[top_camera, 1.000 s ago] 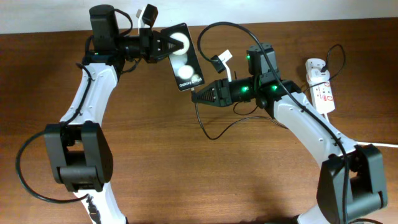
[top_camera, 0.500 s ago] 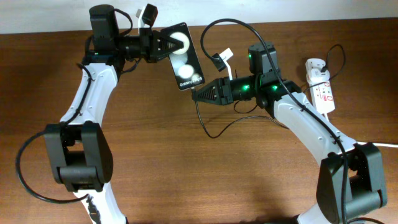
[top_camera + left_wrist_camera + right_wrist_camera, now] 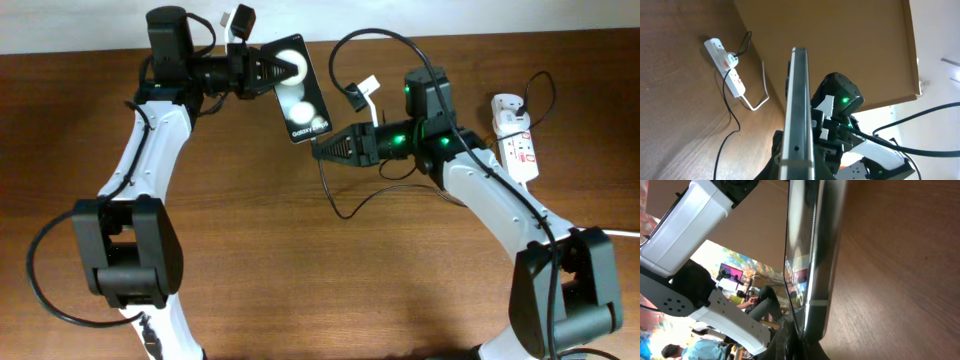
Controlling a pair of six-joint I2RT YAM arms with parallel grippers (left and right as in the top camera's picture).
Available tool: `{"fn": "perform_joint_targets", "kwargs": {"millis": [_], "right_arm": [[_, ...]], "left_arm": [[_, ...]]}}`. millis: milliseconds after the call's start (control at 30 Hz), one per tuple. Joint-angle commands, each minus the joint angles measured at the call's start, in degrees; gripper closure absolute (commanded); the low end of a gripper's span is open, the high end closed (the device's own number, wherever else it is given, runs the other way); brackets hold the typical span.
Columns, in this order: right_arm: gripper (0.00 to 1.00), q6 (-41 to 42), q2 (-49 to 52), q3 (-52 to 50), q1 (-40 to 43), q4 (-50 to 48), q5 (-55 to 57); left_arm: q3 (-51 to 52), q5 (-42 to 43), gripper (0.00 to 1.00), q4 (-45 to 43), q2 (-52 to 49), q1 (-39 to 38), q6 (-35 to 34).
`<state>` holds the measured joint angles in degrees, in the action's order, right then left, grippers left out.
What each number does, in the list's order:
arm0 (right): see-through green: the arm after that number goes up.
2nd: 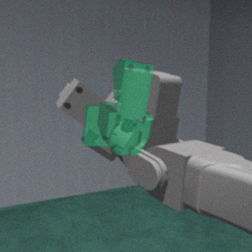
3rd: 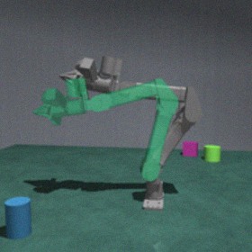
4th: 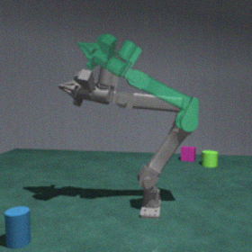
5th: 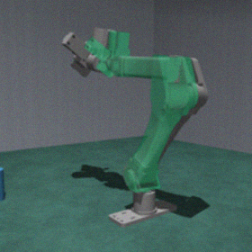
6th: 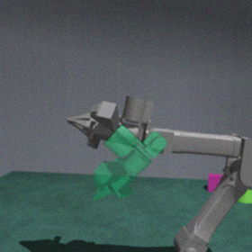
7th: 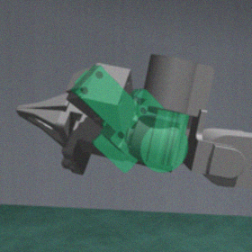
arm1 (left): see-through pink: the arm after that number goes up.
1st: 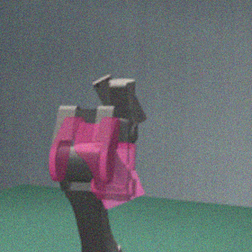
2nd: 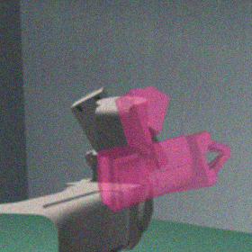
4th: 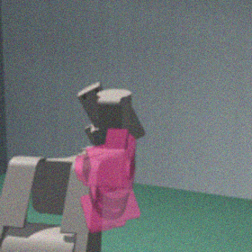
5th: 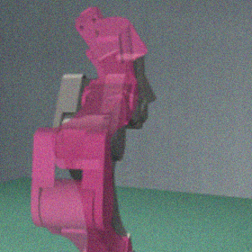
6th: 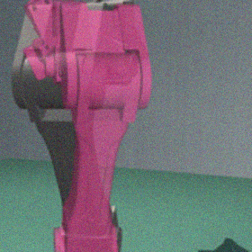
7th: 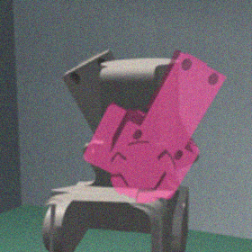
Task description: Plug charger to phone and switch on socket
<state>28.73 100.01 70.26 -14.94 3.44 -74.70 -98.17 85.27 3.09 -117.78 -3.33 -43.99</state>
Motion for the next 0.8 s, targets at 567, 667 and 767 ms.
{"fn": "perform_joint_targets", "kwargs": {"millis": [567, 667, 767], "right_arm": [[0.76, 3.3, 0.1, 1.6, 2.2, -5.6, 0.3], [0.71, 3.3, 0.1, 1.6, 2.2, -5.6, 0.3], [0.61, 3.3, 0.1, 1.6, 2.2, -5.6, 0.3]], "left_arm": [[-0.1, 4.9, 1.00, 0.4, 0.1, -3.6, 2.1], [-0.1, 4.9, 1.00, 0.4, 0.1, -3.1, 2.1], [-0.1, 4.9, 1.00, 0.4, 0.1, -1.8, 4.1]]}}
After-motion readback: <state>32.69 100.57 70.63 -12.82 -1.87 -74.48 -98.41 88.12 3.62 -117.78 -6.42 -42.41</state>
